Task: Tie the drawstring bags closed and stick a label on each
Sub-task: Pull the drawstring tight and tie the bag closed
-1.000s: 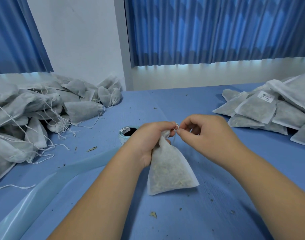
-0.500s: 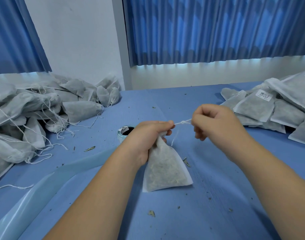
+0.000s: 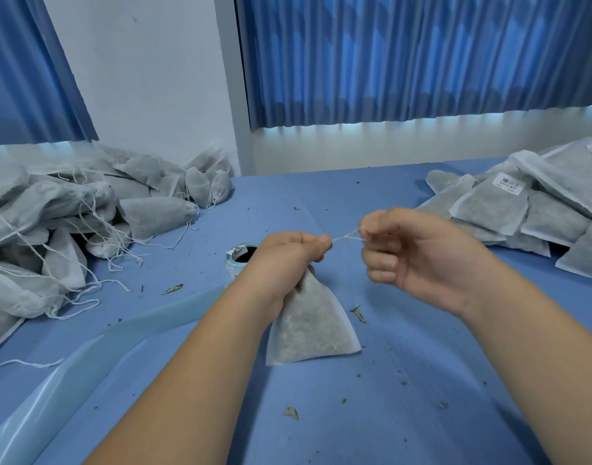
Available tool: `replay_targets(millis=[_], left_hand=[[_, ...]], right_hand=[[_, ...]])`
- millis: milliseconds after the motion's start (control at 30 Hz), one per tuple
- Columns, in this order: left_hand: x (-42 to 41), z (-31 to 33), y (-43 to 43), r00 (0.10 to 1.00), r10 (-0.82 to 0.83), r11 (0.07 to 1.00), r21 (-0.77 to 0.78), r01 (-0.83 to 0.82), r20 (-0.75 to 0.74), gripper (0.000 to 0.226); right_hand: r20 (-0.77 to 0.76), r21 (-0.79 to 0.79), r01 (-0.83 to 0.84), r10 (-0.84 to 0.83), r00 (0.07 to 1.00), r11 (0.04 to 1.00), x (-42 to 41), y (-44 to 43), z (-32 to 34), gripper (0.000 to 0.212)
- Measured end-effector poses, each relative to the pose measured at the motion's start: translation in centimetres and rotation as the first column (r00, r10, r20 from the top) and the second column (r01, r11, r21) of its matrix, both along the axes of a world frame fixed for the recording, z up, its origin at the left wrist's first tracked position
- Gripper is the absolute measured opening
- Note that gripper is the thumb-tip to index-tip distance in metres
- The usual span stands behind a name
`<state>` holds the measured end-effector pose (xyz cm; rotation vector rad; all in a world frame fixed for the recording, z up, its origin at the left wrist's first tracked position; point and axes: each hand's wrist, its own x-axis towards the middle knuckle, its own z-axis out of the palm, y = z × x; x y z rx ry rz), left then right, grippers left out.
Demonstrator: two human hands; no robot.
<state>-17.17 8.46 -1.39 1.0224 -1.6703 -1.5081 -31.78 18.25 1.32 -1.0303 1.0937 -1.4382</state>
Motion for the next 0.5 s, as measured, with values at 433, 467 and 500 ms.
replay_targets(millis=[433,467,500], left_hand=[[0.4,-0.8,-0.6,0.977,-0.209,0.977,0.044,0.208,0.035,0.025],[0.4,-0.8,-0.5,0.963,-0.268,0.961,0.075,0.266,0.026,0.025],[0.3,-0.9,-0.4,0.946,-0.324,0.942,0.094,0.321,0.019,0.024]], right_hand=[[0.150,0.060,0.267,-0.273,0.950,0.962,-2.1,-0.5,0.1,0.028],[0.169,0.058,0.322,-0.327,0.930,0.945,-2.4,-0.5,0.0,0.025],[0.188,0.057,0.370,-0.373,0.908,0.927,-2.8,-0.5,0.0,0.023]])
